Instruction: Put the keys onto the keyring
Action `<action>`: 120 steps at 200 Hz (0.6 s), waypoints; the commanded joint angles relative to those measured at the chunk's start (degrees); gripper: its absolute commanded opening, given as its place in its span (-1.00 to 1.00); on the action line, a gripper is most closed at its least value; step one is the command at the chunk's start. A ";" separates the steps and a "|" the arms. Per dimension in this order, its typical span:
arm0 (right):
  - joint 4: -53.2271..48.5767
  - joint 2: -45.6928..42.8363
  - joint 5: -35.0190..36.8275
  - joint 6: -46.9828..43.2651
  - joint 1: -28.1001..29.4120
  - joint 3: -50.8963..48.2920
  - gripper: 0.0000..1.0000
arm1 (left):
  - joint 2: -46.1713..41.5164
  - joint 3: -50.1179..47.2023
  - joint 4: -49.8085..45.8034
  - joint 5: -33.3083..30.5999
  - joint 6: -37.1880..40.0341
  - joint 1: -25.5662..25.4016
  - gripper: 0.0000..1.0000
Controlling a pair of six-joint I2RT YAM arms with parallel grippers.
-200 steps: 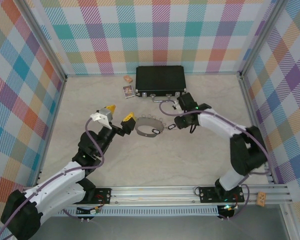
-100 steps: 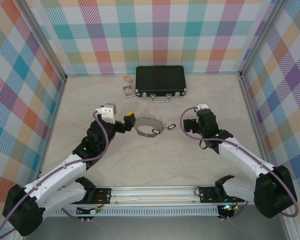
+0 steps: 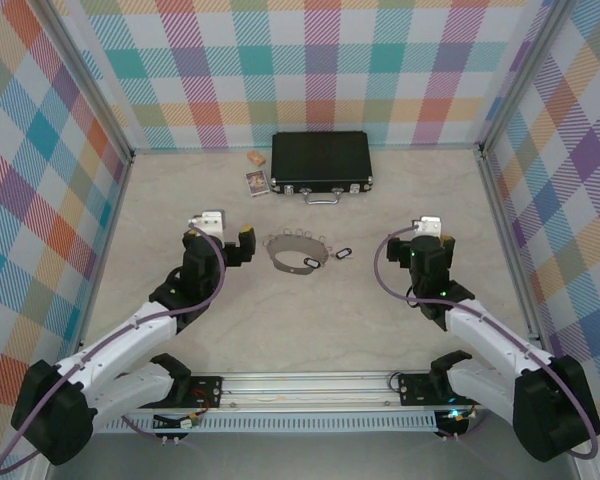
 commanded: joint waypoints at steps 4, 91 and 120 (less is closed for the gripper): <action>11.42 3.12 1.66 -4.15 -1.81 -1.07 0.98 | 3.13 -1.83 0.15 -4.99 0.98 5.06 0.99; 33.97 23.16 2.36 -9.84 -5.40 -2.55 0.98 | 25.07 0.01 18.14 -2.54 8.08 16.97 1.00; 39.87 26.87 -3.82 -11.29 -7.52 -3.07 0.98 | 28.02 -4.05 28.11 -1.53 10.24 17.68 1.00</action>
